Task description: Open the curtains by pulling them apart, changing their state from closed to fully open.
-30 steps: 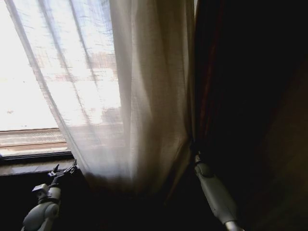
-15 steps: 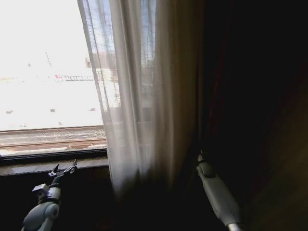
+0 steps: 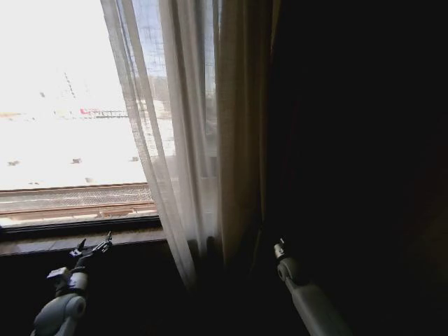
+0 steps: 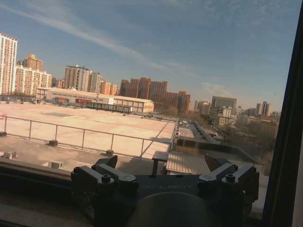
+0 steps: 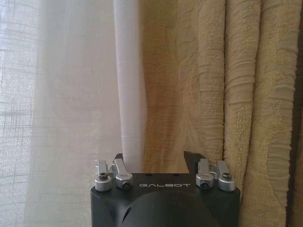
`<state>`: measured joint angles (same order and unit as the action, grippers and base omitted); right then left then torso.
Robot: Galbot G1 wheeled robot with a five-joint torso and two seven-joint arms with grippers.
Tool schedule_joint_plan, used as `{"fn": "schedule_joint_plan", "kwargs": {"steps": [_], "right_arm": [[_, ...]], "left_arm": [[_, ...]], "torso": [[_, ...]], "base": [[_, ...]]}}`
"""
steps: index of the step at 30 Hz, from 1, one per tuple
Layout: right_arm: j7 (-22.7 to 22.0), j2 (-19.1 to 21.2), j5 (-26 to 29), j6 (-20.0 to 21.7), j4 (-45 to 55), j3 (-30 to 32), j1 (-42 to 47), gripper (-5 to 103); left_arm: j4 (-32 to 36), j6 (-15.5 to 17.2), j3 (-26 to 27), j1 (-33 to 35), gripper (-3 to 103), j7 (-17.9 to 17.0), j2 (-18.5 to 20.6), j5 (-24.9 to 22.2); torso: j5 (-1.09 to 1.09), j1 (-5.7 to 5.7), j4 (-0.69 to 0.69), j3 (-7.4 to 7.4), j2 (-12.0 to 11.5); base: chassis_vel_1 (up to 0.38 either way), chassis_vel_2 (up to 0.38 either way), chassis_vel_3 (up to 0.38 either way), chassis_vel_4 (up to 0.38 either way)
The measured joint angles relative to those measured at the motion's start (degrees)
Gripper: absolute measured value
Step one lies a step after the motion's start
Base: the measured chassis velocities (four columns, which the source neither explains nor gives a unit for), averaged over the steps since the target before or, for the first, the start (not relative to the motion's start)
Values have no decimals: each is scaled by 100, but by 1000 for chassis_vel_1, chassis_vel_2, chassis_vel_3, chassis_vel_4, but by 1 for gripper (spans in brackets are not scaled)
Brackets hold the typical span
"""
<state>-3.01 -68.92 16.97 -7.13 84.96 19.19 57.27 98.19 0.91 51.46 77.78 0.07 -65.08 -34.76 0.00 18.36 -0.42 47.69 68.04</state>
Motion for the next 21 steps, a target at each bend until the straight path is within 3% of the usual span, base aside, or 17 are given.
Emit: {"fn": "schedule_joint_plan", "kwargs": {"steps": [1, 8, 21], "right_arm": [[6, -6, 5, -30, 17, 12, 25, 66], [-41, -101, 32, -93, 379, 105, 387, 97], [142, -145, -137, -215, 612, 229, 595, 100]], "left_arm": [[0, 0, 0, 0, 100, 0, 0, 0], [0, 0, 0, 0, 100, 0, 0, 0], [0, 0, 0, 0, 100, 0, 0, 0]], "torso": [[0, 0, 0, 0, 0], [0, 0, 0, 0, 0], [0, 0, 0, 0, 0]], "base": [[0, 0, 0, 0], [0, 0, 0, 0], [0, 0, 0, 0]]}}
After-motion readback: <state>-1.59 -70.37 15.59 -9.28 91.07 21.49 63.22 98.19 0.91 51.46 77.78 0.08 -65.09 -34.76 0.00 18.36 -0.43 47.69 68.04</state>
